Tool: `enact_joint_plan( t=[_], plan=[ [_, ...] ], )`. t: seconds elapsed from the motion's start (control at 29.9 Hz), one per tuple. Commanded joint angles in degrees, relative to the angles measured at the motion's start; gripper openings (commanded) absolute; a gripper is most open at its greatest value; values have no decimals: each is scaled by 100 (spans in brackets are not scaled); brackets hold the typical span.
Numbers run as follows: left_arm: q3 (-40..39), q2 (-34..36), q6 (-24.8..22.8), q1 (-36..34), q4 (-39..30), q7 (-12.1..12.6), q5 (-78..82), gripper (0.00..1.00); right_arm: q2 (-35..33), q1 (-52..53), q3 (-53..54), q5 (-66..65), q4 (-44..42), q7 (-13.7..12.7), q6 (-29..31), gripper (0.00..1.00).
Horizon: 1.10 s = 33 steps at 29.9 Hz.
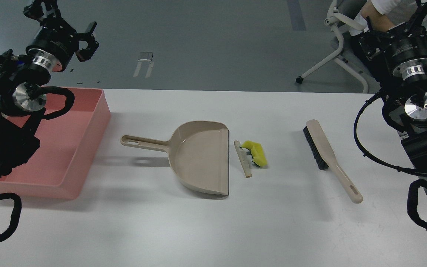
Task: Sweep and dump garbage into bin
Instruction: 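Lower the left gripper from above the pink bin toward the table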
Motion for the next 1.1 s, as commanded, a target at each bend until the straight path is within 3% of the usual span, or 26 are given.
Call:
enact_joint_plan(
  t=[0.0,0.23,0.47,0.63,0.73,0.87,0.97,1.07],
  plan=[
    [-18,3,-7,-20,0,32,-17,99,-8,13,3,-3,-8,-5,0,100],
    [-27,20,2,41,-403,50,-17,99,1,22,11,24,27,48,0,100],
    [-114,732,19,945,-1932,58,-52,99,-175,-338,20,15,817,57,0,100],
    [-746,1478,10,2289,-3670,93,-430,99,-192,-567,11,-3,950,74,0,100],
    [-861,1742,10,2676,-4156,93,-439,99,-210,-620,20,-3,950,74,0,100],
    [-1405,1981,19,3766,-5000,85,-439,99,-289,-734,20,-3,941,74,0,100],
    [-1958,1937,-16,4975,-5667,67,-430,99,-333,-769,20,-3,950,75,0,100],
    [-2101,1902,-77,5690,-5993,15,-412,99,-359,-769,11,-3,941,83,0,100]
  ],
)
